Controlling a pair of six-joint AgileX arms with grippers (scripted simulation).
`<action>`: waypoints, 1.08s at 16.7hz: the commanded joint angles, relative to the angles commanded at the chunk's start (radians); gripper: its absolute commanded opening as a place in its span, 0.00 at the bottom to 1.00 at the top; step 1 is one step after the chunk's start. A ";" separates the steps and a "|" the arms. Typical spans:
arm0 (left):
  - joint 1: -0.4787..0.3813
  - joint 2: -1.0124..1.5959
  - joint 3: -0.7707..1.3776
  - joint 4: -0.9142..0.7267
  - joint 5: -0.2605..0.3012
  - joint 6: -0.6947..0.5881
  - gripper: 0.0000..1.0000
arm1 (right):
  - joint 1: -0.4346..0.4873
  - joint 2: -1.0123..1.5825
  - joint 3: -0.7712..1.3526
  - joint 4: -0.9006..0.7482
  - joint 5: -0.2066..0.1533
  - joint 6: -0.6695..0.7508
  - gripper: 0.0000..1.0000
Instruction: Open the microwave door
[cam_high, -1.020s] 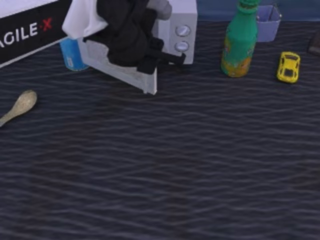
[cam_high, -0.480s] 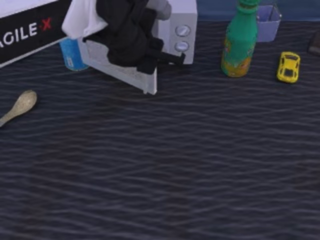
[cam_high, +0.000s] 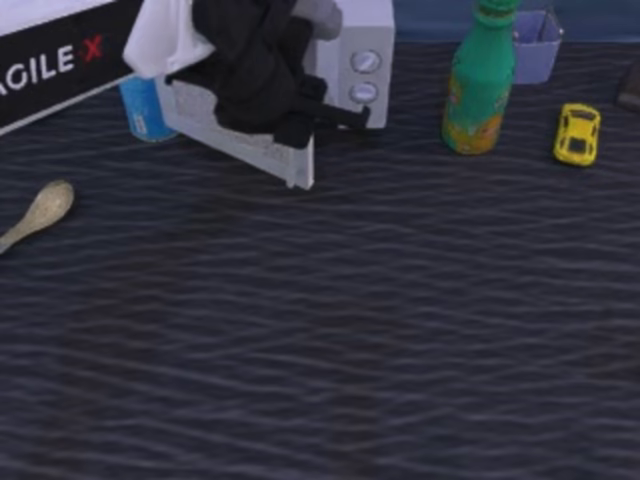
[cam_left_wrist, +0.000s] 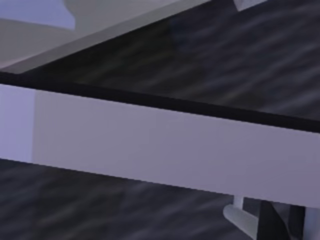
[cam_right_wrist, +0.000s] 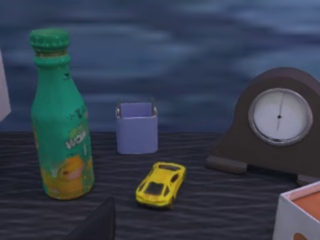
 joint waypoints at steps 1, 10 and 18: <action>-0.006 0.003 -0.003 0.000 0.007 -0.004 0.00 | 0.000 0.000 0.000 0.000 0.000 0.000 1.00; 0.038 -0.078 -0.108 0.032 0.078 0.133 0.00 | 0.000 0.000 0.000 0.000 0.000 0.000 1.00; 0.038 -0.078 -0.108 0.032 0.078 0.133 0.00 | 0.000 0.000 0.000 0.000 0.000 0.000 1.00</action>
